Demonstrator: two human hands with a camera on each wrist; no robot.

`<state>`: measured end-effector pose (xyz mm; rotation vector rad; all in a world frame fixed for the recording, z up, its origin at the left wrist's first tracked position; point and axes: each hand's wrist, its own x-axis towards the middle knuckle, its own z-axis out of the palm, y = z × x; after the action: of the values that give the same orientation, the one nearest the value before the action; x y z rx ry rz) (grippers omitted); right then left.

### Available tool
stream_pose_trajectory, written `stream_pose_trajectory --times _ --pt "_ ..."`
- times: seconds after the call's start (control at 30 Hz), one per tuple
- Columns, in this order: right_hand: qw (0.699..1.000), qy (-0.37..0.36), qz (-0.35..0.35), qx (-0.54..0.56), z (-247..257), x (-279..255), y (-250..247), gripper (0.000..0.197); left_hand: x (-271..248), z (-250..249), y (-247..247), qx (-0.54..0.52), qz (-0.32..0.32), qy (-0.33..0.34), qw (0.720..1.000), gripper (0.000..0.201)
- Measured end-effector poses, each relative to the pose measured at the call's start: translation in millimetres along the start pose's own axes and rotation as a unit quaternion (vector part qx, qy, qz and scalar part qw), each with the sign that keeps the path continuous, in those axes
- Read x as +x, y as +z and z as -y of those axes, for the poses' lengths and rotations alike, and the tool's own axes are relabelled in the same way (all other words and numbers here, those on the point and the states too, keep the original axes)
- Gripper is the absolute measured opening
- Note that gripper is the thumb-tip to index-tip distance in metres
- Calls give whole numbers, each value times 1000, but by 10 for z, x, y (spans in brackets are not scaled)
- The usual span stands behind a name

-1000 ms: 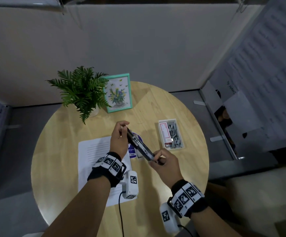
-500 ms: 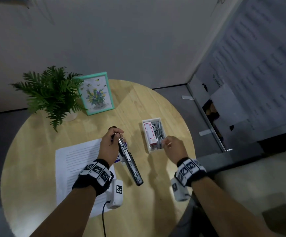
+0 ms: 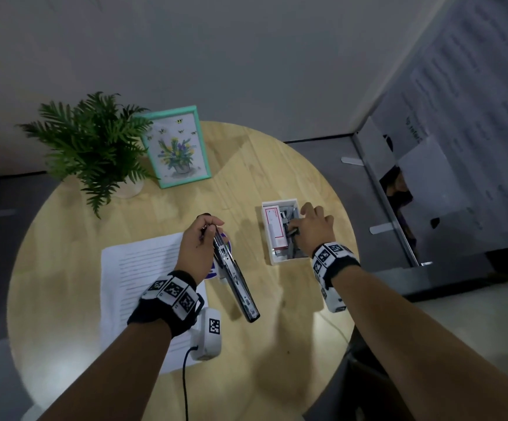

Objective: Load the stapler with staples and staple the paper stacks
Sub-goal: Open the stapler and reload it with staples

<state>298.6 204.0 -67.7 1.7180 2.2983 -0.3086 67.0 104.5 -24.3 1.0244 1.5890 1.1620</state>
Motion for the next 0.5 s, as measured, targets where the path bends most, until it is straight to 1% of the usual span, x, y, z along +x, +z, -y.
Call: stream_pose_trajectory --times 0.13,0.23,0.3,0.37,0.43,0.5 --pt "1000 1 -12 -15 12 41 2 26 38 13 1 -13 0 -14 1000 24" --pt "999 6 -23 23 -23 28 -20 19 39 -3 12 -15 0 -21 1000 23" --pt "996 10 -26 88 -71 9 -37 16 45 3 22 -17 1 -24 1000 22" --pt "986 15 -18 166 -121 -15 -43 13 58 14 29 -10 3 -25 1000 24" --pt "961 32 -16 273 -155 -44 -55 14 67 21 51 -19 8 -26 999 28" --pt "936 51 -19 348 -162 -84 -82 15 70 10 93 -37 10 -28 999 31"
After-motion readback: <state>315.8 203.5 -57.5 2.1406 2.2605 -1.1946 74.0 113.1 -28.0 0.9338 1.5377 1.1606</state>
